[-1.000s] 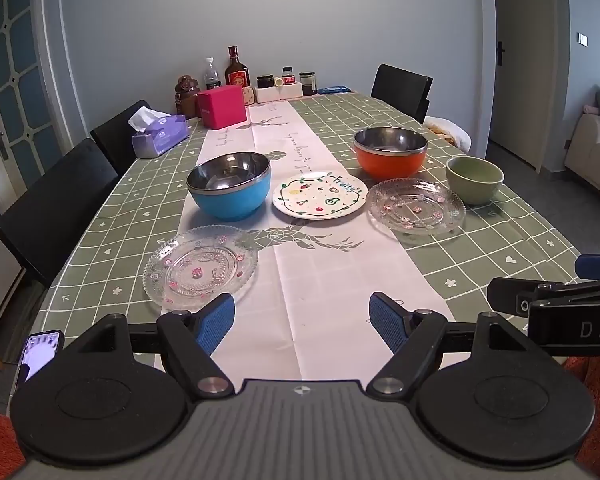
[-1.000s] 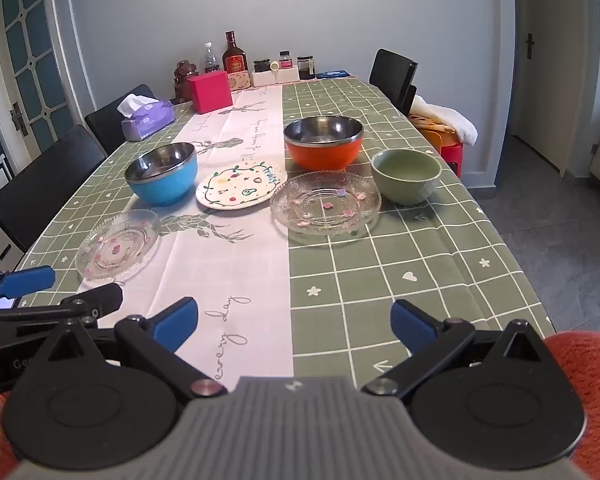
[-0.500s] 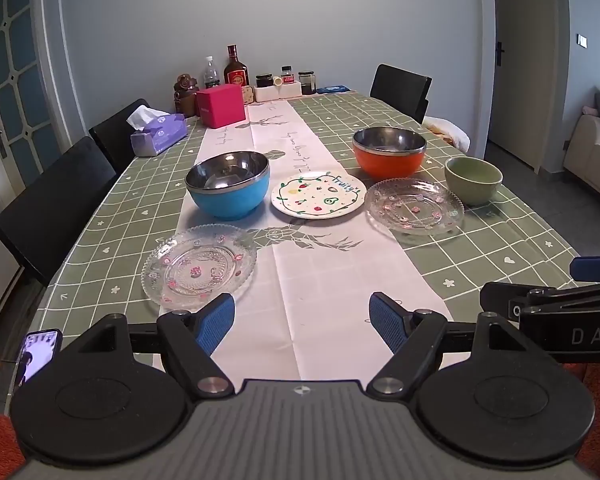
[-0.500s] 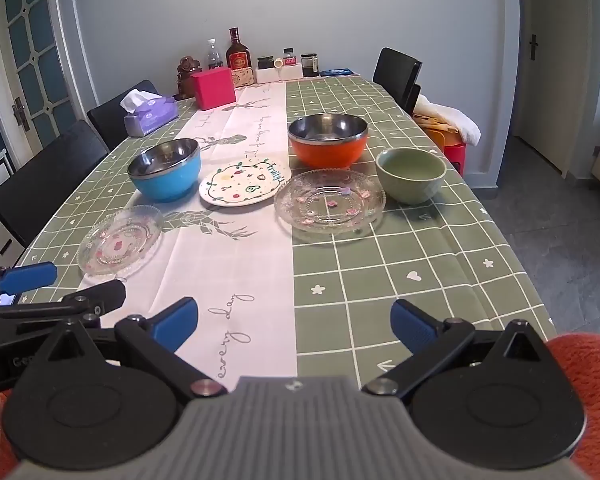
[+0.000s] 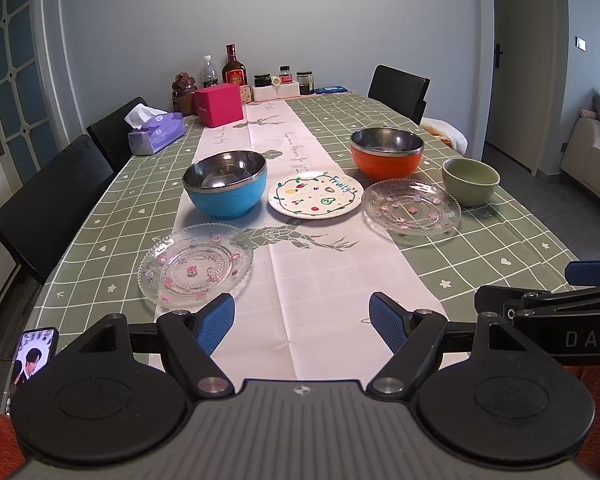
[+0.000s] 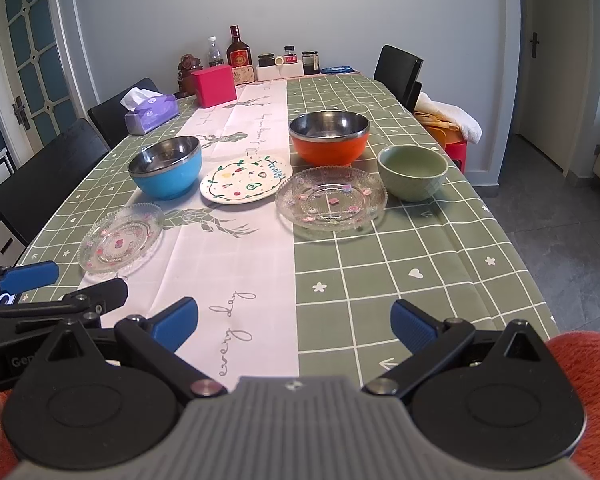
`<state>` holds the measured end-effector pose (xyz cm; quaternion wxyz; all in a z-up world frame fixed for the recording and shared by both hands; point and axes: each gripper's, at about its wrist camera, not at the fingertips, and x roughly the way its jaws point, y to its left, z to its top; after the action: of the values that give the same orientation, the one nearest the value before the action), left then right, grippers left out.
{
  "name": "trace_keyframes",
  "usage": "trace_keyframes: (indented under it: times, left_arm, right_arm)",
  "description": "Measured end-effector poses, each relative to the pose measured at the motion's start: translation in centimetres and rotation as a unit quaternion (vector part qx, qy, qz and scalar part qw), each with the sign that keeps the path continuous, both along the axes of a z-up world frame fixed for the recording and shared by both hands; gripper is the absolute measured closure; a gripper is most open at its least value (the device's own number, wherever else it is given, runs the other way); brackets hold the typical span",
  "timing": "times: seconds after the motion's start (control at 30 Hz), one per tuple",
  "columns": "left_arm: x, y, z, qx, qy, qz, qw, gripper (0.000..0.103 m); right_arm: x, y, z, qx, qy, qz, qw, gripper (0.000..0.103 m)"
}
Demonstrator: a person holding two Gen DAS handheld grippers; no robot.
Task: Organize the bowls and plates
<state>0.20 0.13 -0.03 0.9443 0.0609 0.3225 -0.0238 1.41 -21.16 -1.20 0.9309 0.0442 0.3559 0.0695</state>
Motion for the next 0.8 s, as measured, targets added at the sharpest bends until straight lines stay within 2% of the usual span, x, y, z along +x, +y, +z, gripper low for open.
trace_keyframes:
  times: [0.8]
  left_arm:
    - [-0.4, -1.0, -0.3, -0.002, 0.001, 0.002, 1.0000, 0.013]
  right_arm:
    - [0.0, 0.0, -0.2, 0.001, 0.006, 0.000, 1.000, 0.003]
